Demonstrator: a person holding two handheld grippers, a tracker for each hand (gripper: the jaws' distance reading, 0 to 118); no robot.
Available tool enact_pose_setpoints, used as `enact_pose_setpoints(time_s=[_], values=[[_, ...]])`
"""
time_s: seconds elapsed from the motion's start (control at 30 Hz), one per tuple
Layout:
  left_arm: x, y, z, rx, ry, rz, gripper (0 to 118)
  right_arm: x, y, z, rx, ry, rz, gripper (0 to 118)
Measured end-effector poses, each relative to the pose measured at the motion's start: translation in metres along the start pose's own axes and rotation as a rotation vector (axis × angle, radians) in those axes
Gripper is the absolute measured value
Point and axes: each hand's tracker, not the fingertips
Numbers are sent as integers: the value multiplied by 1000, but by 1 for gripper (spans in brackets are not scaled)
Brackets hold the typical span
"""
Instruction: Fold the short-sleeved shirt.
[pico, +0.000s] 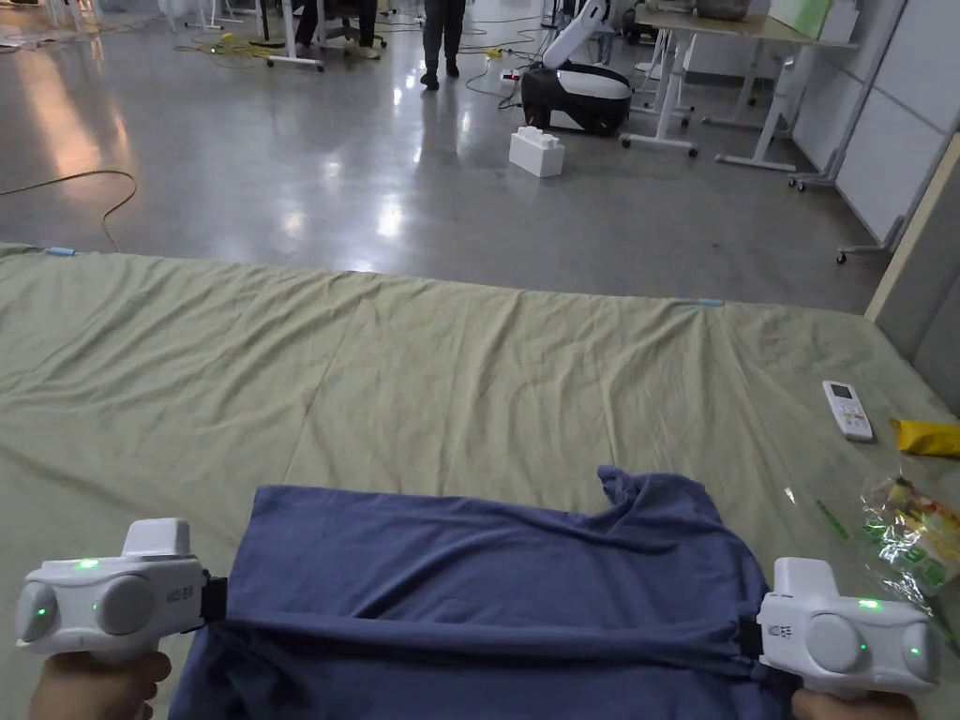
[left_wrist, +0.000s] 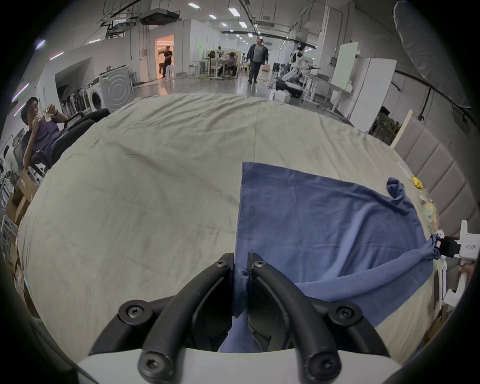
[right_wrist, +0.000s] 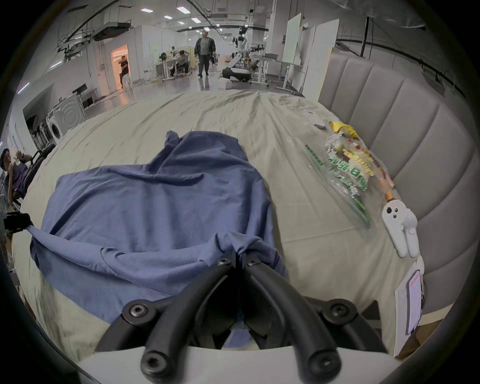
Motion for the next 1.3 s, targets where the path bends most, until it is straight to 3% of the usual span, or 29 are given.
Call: enact_pose_setpoints(time_s=[0.13,0.17,0.23,0.3,0.37,0.47,0.57,0.63,0.7,0.77,0.8,1.03,1.3], values=[[6,2,-12,-24,12,-32,10,-2,-6,-21,-28,-13,25,6],[6,2,-13,-25,14,-37,11,-2,-9,-20,-21,-20,26,11],[8,2,-11,-16,18,-46,18,-2,-14,-17,0,-47,13,35],[8,-1,-4,9,7,-54,41,1,-16,-7,57,-28,-30,62],[11,-4,4,50,-15,-69,54,1,-21,5,117,2,-62,78],[19,-12,24,133,-1,-112,54,-7,-28,35,240,6,-96,79],[26,-22,51,250,-25,-57,54,-21,-38,62,365,10,-97,79],[32,-31,71,328,-59,-24,53,-33,-47,83,460,13,-90,76],[38,-38,89,390,-64,-36,49,-46,-52,103,537,6,-71,63],[46,-47,108,460,-56,-59,39,-57,-58,123,614,1,-48,46],[50,-52,119,486,-58,-76,27,-62,-60,131,656,-6,-45,35],[66,-71,173,600,-27,-116,5,-86,-71,182,797,-23,-27,7],[51,-85,191,609,3,-66,1,-90,-87,200,841,-38,-33,0]])
